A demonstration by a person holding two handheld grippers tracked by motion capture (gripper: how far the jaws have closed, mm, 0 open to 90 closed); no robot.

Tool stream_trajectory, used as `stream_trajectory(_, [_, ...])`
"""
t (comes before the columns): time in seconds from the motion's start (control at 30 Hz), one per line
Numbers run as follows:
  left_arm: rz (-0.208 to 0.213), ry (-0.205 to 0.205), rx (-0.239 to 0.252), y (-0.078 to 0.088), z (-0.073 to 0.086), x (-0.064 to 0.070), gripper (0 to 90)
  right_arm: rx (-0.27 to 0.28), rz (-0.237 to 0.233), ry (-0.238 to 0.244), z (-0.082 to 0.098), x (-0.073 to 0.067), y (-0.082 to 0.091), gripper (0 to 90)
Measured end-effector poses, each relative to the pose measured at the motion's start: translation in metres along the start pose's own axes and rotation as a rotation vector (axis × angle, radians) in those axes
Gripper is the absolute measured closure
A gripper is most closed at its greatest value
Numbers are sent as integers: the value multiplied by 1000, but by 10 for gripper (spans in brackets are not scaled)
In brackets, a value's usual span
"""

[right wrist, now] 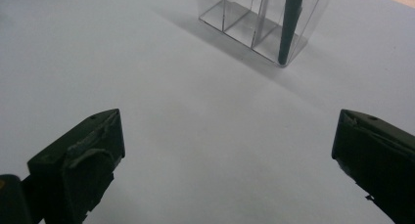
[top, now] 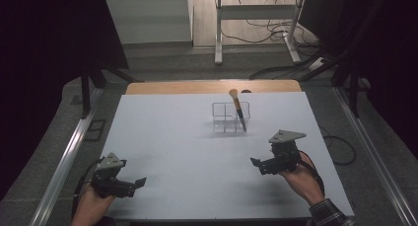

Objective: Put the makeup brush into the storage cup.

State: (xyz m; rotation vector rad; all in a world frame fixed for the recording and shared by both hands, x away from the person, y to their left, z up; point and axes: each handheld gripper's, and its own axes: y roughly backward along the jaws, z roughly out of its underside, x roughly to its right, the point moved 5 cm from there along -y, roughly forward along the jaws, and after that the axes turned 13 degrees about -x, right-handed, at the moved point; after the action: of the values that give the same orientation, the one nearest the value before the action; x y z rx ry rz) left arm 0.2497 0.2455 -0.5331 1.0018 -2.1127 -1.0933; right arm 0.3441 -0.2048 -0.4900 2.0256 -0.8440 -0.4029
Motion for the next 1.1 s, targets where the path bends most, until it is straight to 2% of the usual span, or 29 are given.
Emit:
stream_trajectory(0.27, [0, 0, -1, 0, 0, 0, 0, 6, -14, -12, 6, 1, 4, 0])
stream_trajectory(0.9, [1, 1, -1, 0, 0, 0, 0, -25, 18, 1, 21, 0, 10, 0])
stream_trajectory(1.1, [10, 1, -11, 0, 0, 1, 0, -41, 13, 2, 28, 1, 12, 0])
